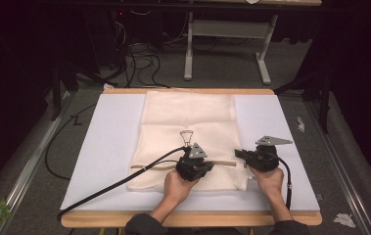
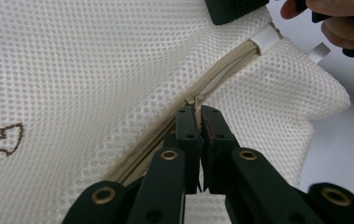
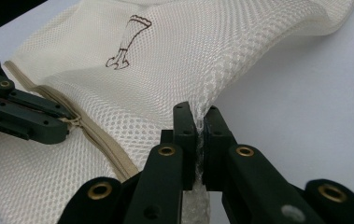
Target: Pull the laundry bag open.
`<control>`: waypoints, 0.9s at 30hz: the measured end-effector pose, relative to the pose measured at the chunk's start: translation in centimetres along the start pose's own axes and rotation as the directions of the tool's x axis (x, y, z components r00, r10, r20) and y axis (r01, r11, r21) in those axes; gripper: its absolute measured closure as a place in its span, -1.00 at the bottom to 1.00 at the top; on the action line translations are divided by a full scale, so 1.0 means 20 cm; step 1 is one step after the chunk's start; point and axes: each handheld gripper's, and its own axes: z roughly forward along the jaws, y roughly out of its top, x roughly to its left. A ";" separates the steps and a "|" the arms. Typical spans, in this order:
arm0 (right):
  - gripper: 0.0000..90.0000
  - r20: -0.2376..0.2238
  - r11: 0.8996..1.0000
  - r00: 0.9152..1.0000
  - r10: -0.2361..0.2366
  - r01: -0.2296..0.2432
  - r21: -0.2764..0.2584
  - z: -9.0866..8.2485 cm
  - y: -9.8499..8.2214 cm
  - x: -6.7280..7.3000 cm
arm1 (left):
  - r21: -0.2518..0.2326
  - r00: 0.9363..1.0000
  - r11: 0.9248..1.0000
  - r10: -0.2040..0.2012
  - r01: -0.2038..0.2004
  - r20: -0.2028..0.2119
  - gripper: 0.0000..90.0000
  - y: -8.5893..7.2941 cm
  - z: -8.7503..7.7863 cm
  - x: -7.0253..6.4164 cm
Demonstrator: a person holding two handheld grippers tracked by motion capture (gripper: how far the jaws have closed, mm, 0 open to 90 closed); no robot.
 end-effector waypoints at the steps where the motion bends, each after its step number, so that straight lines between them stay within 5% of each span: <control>1: 0.95 -0.003 1.000 1.000 0.001 -0.001 -0.002 0.00 0.00 0.00 | -0.002 1.000 1.000 -0.002 0.002 -0.001 0.93 0.00 -0.01 0.00; 27: 0.95 0.005 1.000 1.000 0.005 -0.005 -0.002 0.00 0.00 0.00 | -0.030 0.999 0.999 -0.030 0.029 -0.024 0.93 -0.05 -0.13 0.08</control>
